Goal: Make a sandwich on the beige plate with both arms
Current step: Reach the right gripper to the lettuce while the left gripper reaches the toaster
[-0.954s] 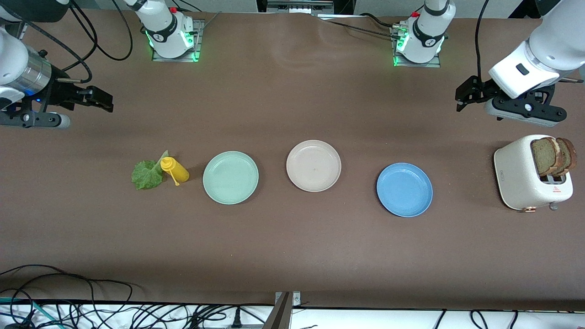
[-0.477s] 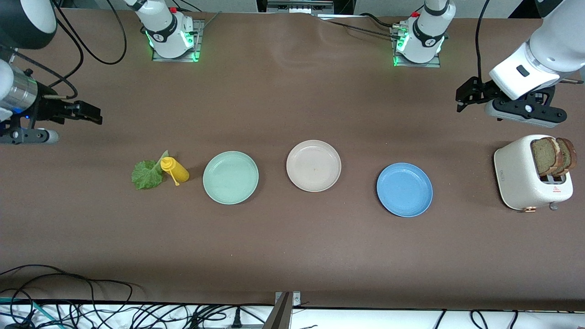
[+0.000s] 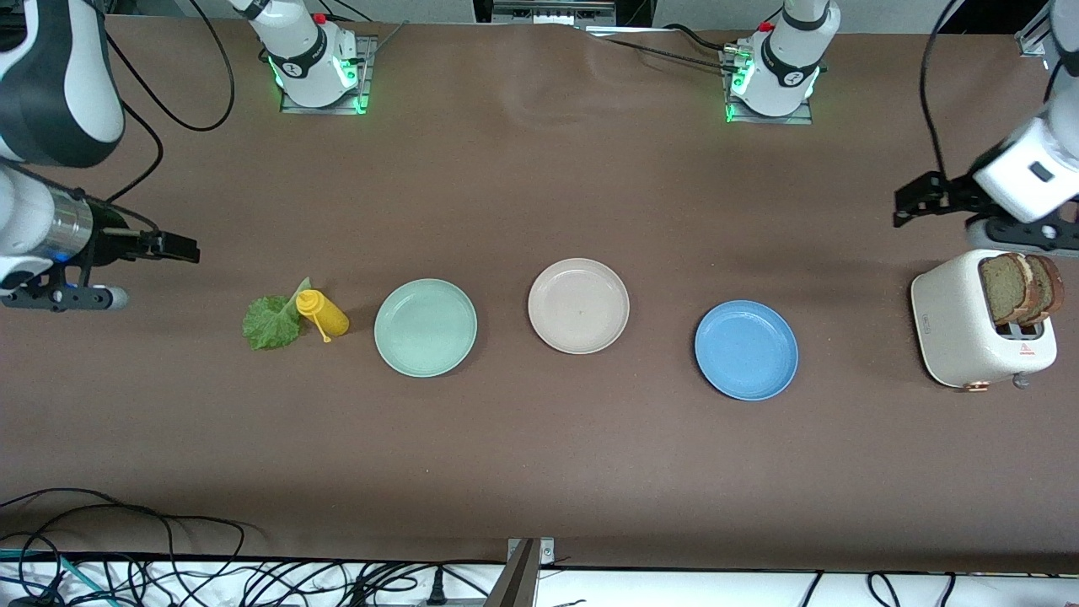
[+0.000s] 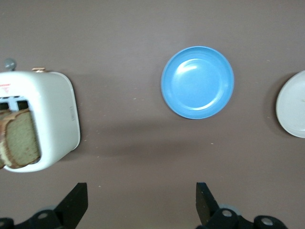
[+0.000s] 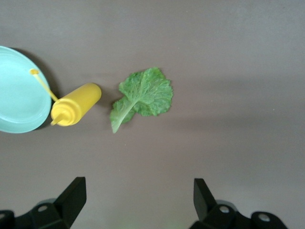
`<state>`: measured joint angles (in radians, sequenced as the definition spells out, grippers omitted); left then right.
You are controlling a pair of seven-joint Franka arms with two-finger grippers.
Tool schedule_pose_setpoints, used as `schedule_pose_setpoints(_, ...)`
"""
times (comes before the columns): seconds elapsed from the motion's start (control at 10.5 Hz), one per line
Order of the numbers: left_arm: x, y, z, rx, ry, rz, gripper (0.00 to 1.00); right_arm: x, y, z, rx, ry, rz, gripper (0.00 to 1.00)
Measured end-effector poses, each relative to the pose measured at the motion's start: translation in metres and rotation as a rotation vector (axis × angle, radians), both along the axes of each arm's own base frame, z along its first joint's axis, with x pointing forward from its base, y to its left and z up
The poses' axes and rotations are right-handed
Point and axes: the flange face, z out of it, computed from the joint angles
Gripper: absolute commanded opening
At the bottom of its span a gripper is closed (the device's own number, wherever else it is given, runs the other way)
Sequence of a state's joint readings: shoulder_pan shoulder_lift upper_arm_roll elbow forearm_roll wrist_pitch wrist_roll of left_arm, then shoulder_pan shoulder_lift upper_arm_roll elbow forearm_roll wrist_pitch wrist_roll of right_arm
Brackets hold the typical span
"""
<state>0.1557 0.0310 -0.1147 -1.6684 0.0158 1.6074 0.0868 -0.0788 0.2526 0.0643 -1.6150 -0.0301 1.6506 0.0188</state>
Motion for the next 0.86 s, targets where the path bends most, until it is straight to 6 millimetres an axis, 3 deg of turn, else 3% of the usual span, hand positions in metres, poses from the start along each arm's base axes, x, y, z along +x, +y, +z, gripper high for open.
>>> schedule_pose_setpoints(0.38,0.012,0.097,-0.047,0.031,0.045,0.116,1.0,0.016,-0.029,-0.065,0.047,0.048,-0.079,1.0)
schedule_pose_setpoints(0.57,0.014,0.142,-0.079,0.022,0.069,0.128,1.0,0.022,-0.053,-0.114,0.117,0.081,-0.162,1.0)
schedule_pose_setpoints(0.67,0.016,0.163,-0.098,0.014,0.08,0.139,1.0,0.024,-0.066,-0.141,0.129,0.098,-0.191,1.0)
schedule_pose_setpoints(0.86,0.023,0.181,-0.128,0.005,0.081,0.132,1.0,0.025,-0.071,-0.175,0.129,0.129,-0.235,1.0)
